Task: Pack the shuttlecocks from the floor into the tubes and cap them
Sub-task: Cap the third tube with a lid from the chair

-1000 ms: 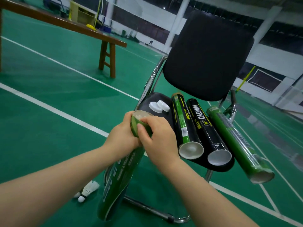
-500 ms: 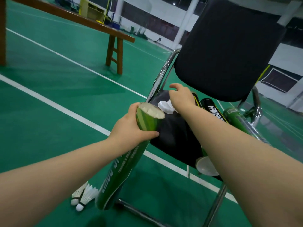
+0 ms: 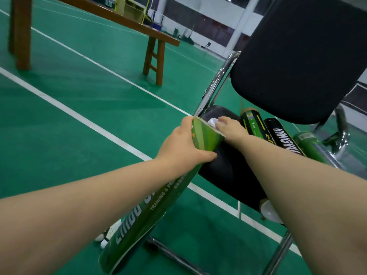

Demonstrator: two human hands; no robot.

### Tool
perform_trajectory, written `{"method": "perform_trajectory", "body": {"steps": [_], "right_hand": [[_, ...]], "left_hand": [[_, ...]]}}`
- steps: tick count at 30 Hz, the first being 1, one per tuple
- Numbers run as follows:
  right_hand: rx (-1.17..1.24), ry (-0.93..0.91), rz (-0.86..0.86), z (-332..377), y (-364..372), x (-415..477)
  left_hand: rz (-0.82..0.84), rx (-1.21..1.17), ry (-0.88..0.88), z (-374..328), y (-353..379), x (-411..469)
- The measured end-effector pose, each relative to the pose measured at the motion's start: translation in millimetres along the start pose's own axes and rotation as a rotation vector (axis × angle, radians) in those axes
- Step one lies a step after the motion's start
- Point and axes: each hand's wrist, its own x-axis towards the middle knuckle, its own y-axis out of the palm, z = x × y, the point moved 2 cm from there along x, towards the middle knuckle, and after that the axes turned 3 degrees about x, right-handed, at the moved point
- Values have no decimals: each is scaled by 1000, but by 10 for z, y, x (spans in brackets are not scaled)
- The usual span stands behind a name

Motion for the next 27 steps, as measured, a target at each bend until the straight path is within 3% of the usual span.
{"method": "perform_trajectory", "body": {"steps": [4, 10, 17, 21, 27], "right_hand": [[0, 27, -94, 15, -58, -75], [-87, -115, -320, 271, -306, -329], [329, -422, -504, 669, -662, -1358], [462, -369, -498, 620, -392, -2082], [806, -143, -485, 616, 90, -2460]], "left_hand": [[-4, -4, -6, 0, 10, -7], [-7, -32, -27, 5, -20, -67], [15, -97, -43, 72, -98, -407], [-27, -157, -41, 83, -92, -767], [3, -274, -50, 147, -37, -1331]]}}
